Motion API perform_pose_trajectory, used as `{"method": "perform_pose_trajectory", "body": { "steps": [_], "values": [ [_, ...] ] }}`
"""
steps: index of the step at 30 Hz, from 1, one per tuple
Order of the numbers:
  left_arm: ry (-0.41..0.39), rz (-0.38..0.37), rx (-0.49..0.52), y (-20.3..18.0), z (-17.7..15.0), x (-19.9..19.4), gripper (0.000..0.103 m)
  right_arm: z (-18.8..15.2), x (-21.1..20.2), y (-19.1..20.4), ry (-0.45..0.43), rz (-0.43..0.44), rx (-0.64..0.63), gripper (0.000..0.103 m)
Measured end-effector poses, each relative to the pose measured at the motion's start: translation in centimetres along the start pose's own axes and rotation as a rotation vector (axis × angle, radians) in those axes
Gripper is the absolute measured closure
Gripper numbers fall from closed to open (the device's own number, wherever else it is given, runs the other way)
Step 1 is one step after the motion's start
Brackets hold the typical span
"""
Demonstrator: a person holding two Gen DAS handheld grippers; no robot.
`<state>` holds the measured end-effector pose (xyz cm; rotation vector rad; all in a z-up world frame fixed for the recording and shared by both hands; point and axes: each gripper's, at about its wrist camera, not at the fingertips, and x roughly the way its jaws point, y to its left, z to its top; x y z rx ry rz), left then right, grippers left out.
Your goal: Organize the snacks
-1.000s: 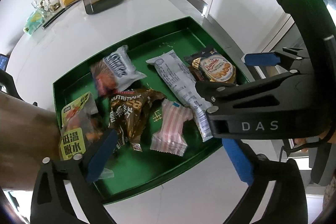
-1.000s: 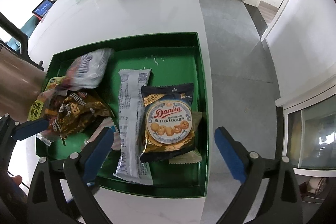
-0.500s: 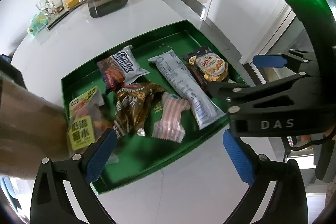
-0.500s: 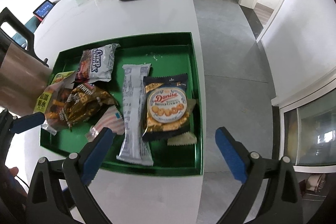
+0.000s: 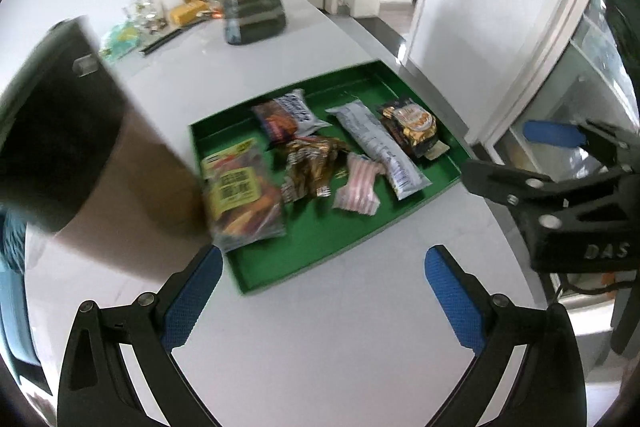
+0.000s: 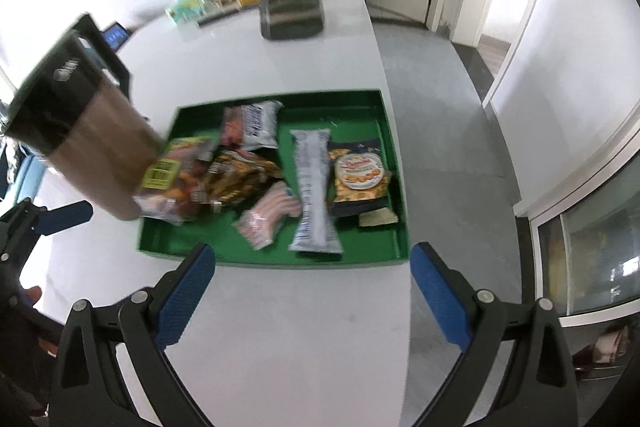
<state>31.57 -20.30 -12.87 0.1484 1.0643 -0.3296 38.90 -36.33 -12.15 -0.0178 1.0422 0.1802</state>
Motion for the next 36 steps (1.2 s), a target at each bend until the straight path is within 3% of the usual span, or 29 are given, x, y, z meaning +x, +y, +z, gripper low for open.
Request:
{"method": "perform_pose_trajectory", "body": {
  "steps": [12,20,28,36],
  "values": [
    [-0.213,0.063,-0.118,6.2,-5.7,-10.8,0.004,-4.6,-9.8,8.2,-0.229,0.050,-0.056,0.000],
    [-0.385,0.037,-0.213,9.4,-10.5,-17.0,0.004,-8.0,-14.8,13.7,-0.369,0.052,-0.083,0.000],
    [-0.460,0.075,-0.203,9.5,-13.4,-19.1,0.004,-9.4,-15.9,16.3,-0.396,0.087,-0.103,0.000],
    [-0.515,0.099,-0.216,9.9,-14.3,-20.1,0.004,-9.8,-16.5,17.2,-0.420,0.082,-0.121,0.000]
  ]
}}
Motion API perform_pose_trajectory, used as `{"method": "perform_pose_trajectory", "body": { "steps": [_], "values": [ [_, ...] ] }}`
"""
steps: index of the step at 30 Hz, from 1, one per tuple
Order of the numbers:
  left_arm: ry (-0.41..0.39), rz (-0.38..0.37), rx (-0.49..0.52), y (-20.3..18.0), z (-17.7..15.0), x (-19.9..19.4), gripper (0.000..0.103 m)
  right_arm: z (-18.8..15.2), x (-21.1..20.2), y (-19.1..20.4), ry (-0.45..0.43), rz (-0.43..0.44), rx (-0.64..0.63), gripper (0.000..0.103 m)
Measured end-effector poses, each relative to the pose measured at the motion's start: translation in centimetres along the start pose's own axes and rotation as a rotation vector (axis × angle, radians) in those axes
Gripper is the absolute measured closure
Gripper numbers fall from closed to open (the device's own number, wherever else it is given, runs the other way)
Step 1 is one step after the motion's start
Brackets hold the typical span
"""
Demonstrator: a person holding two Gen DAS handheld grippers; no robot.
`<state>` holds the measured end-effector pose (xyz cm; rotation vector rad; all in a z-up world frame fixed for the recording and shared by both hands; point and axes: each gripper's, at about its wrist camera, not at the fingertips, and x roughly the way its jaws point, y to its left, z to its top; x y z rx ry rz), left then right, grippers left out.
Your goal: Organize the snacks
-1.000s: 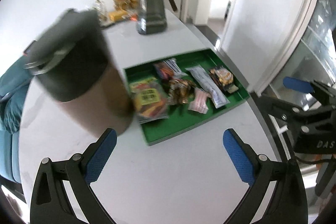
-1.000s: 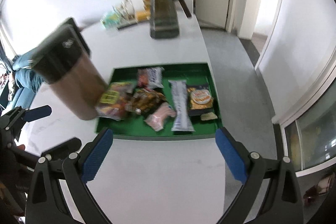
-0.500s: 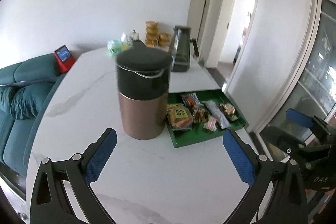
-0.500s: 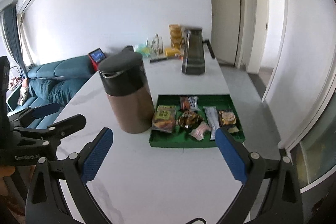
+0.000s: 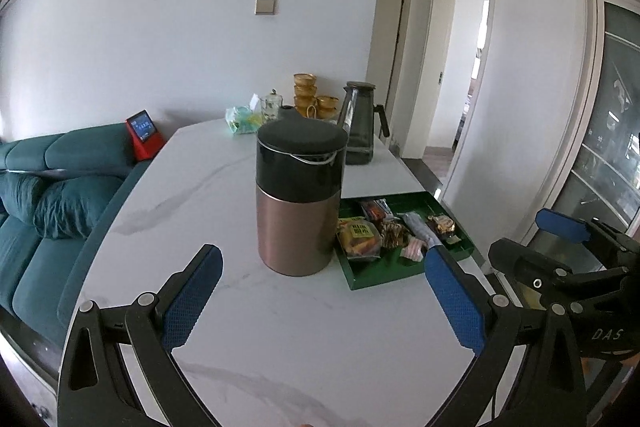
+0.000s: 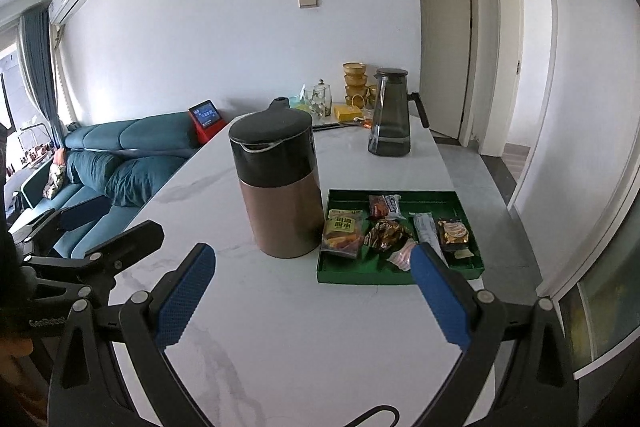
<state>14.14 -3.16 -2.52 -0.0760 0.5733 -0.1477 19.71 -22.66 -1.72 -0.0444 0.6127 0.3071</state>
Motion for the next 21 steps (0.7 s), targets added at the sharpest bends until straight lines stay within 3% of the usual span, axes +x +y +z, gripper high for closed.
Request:
{"method": "perform_pose_trajectory", "body": {
  "steps": [21],
  "values": [
    [0.001,0.018,-0.012,0.13,-0.14,-0.36,0.004,0.52,-0.31,0.27,-0.019,-0.017,-0.018,0.000]
  ]
}}
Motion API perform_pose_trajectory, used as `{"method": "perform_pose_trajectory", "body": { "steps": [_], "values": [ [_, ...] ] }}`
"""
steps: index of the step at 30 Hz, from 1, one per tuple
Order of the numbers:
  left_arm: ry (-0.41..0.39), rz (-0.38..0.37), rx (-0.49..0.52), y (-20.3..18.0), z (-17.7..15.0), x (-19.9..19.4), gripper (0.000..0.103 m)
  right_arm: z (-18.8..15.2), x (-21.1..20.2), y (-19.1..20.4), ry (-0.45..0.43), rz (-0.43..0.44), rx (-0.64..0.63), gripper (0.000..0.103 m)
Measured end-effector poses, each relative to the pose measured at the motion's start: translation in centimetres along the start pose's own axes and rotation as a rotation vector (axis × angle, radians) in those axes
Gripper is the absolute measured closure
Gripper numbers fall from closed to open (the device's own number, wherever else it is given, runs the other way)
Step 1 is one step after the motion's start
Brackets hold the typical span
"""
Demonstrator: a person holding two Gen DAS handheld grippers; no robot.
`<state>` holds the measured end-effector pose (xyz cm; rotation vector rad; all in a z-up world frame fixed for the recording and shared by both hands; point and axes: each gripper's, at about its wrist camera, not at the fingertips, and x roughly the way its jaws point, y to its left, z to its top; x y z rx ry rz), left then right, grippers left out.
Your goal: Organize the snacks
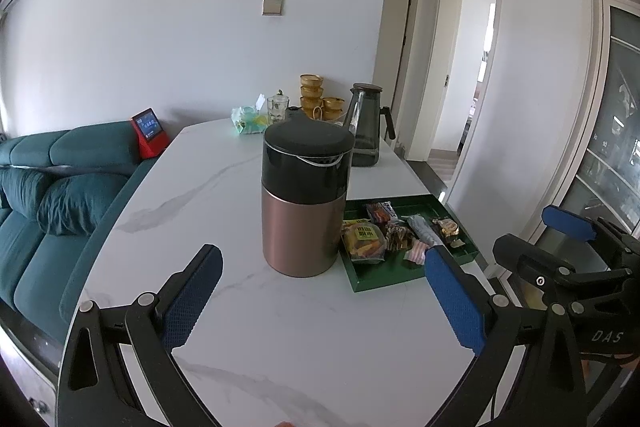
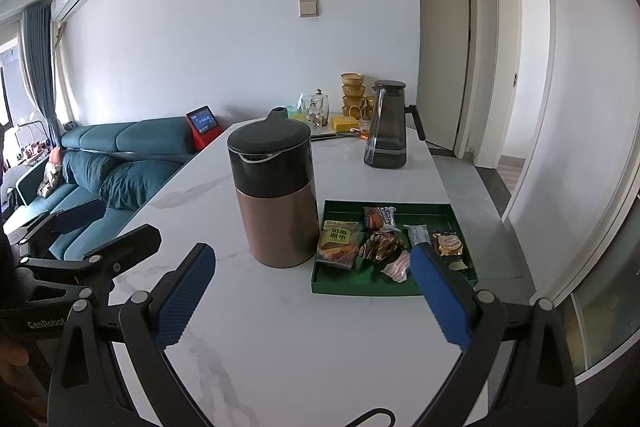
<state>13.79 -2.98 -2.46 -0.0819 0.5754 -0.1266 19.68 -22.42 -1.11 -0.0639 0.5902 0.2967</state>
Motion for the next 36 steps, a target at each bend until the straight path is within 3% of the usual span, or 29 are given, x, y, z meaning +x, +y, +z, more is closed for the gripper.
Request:
{"method": "perform_pose_trajectory", "body": {
  "steps": [13,36],
  "values": [
    [-0.005,0.061,0.036,-1.2,-0.1,-0.4,0.004,0.0,-0.2,-0.1,-0.001,-0.008,-0.001,0.000],
    [-0.003,0.058,0.032,-1.6,0.2,-0.3,0.004,-0.2,-0.1,-0.3,0.000,-0.006,0.004,0.000]
  ]
}}
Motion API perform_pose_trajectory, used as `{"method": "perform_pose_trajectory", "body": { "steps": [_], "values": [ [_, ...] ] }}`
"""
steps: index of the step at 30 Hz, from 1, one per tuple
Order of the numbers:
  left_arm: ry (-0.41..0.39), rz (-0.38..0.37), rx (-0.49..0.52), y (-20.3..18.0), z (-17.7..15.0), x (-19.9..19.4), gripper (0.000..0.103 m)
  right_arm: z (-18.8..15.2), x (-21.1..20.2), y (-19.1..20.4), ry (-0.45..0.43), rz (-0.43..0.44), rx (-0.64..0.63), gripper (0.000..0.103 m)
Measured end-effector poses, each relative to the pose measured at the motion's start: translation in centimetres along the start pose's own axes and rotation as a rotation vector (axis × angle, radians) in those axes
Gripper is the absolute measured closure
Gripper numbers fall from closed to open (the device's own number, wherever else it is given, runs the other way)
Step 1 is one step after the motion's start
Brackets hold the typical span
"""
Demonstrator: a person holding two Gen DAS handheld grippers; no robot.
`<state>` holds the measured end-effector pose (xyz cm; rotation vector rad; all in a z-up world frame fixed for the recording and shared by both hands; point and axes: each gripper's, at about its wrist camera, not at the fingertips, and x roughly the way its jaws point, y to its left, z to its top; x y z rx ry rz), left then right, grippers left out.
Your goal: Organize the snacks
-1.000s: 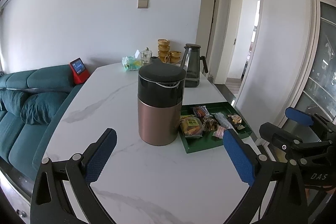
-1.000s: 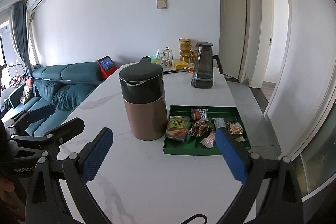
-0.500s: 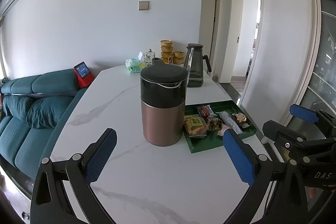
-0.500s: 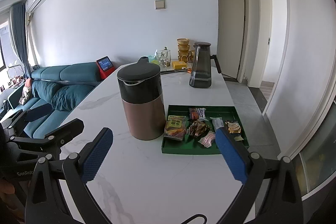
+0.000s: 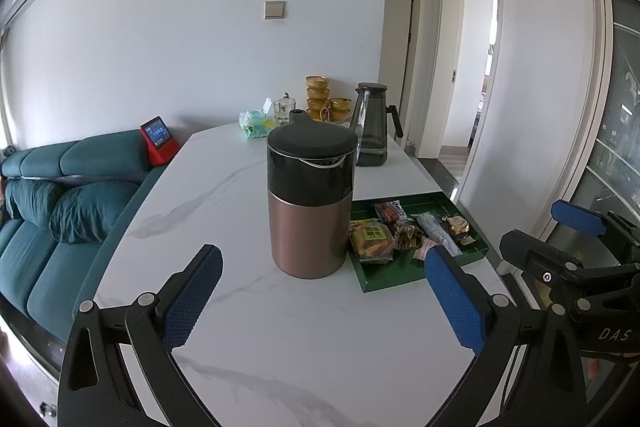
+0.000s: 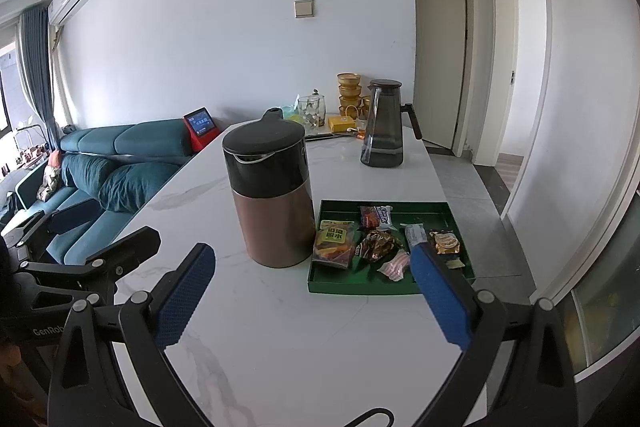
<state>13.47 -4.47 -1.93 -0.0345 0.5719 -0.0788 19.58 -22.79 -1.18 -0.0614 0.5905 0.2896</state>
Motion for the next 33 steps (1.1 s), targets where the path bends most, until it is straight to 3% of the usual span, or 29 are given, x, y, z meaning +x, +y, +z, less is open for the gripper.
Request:
{"method": "perform_pose_trajectory", "body": {
  "steps": [33],
  "values": [
    [0.031,0.039,0.021,-0.71,-0.46,0.77,0.004,-0.91,0.39,0.00,0.011,0.013,0.017,0.000]
  ]
}}
